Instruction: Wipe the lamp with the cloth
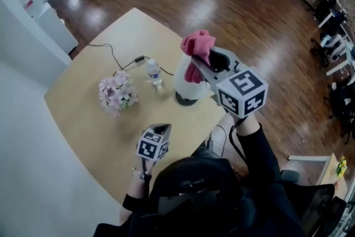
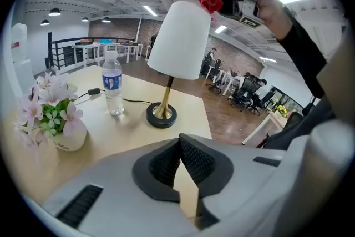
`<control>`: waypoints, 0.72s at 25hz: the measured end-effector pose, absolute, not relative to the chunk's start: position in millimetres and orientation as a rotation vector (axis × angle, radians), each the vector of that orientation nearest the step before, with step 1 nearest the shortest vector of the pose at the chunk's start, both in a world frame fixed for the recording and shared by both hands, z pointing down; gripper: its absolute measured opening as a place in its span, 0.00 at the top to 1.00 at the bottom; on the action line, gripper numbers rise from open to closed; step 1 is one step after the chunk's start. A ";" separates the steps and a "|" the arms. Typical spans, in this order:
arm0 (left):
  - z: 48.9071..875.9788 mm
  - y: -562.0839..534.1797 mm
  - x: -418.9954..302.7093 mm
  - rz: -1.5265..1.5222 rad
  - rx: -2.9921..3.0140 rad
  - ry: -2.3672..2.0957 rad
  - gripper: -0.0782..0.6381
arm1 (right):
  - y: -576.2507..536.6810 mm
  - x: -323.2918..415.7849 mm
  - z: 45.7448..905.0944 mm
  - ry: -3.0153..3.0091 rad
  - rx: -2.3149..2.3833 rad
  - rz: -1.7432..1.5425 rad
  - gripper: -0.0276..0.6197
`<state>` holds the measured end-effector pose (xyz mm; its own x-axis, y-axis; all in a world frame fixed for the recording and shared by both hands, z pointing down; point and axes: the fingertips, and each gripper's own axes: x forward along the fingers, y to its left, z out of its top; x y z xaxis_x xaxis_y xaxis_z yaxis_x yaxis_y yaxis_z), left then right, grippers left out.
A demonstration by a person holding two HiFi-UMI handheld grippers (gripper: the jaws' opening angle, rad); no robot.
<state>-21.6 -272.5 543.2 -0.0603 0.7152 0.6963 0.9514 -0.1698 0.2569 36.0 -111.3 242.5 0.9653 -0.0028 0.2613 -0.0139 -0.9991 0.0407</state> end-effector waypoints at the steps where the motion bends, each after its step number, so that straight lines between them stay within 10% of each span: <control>1: 543.7 -271.5 -23.9 -1.076 -1.917 -1.774 0.89 | -112.5 42.5 244.1 -0.050 3.046 0.416 0.76; 18: 545.3 -257.2 -21.1 -1.207 -2.160 -1.488 0.89 | -81.6 128.2 273.7 -0.382 2.794 0.619 0.76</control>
<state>-21.1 -257.2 545.3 0.1333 0.6536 0.7450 0.8638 -0.4451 0.2359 128.2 -81.6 273.7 0.8753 -0.1979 0.4413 -0.3058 -0.9334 0.1879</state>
